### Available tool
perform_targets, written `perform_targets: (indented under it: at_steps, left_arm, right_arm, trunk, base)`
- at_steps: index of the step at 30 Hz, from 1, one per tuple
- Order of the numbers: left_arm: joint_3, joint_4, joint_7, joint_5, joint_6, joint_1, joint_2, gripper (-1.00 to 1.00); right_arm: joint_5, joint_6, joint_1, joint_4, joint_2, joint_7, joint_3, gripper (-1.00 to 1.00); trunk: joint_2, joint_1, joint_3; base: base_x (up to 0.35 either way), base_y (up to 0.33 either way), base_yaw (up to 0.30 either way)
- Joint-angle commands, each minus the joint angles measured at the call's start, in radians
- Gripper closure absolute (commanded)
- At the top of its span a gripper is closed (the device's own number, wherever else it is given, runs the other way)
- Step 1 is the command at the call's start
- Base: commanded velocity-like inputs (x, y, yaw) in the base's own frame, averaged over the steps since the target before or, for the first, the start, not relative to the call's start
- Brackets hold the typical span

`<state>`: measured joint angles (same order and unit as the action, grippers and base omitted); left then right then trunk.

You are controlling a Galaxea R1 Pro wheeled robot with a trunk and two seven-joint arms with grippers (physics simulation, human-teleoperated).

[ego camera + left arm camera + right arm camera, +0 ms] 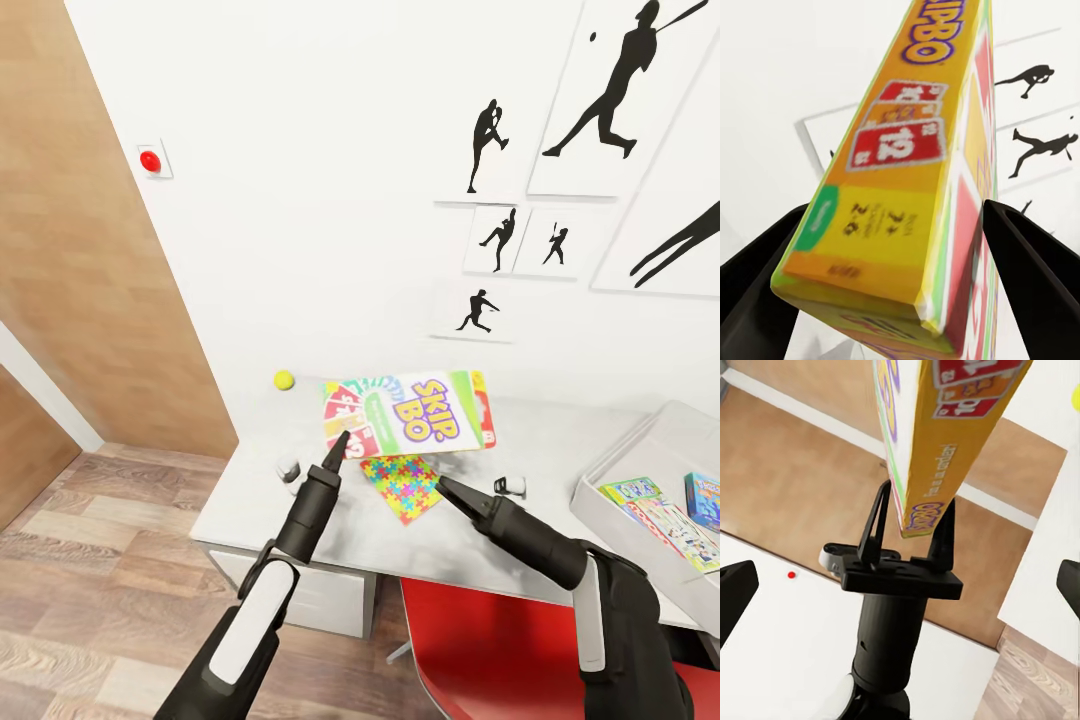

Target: Put all the toys in the child's room - the three board games (two on the bed and one on the table), the two jigsaw puzzles on the table, and the tennis ball on the table - inside the toy box on the table in the child's room.

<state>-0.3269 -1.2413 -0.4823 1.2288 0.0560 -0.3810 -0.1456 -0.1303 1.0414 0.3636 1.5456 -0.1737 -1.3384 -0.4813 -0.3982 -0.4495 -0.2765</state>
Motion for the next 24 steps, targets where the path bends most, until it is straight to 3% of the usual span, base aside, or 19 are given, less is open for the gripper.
perform_targets:
  at_steps: [1,11,24]
  left_arm:
    - [-0.003,0.002,-0.001,0.006,0.005,-0.002,0.0,1.0]
    - [-0.012,0.015,0.002,0.006,0.005,-0.006,-0.001,1.0]
    - [-0.02,0.031,0.005,0.007,0.005,-0.013,-0.002,1.0]
  right_arm:
    - [-0.002,0.006,0.001,0.0,-0.001,0.002,-0.002,-1.0]
    - [-0.02,0.006,0.004,-0.001,-0.001,0.025,-0.003,-1.0]
    - [-0.047,-0.02,0.012,-0.001,-0.001,0.103,-0.006,-1.0]
  trunk:
    - [-0.002,-0.001,-0.002]
    - [-0.002,-0.001,-0.002]
    - [-0.002,-0.001,-0.002]
  base:
    - [0.0,0.0,0.0]
    - [0.0,0.0,0.0]
    - [0.0,0.0,0.0]
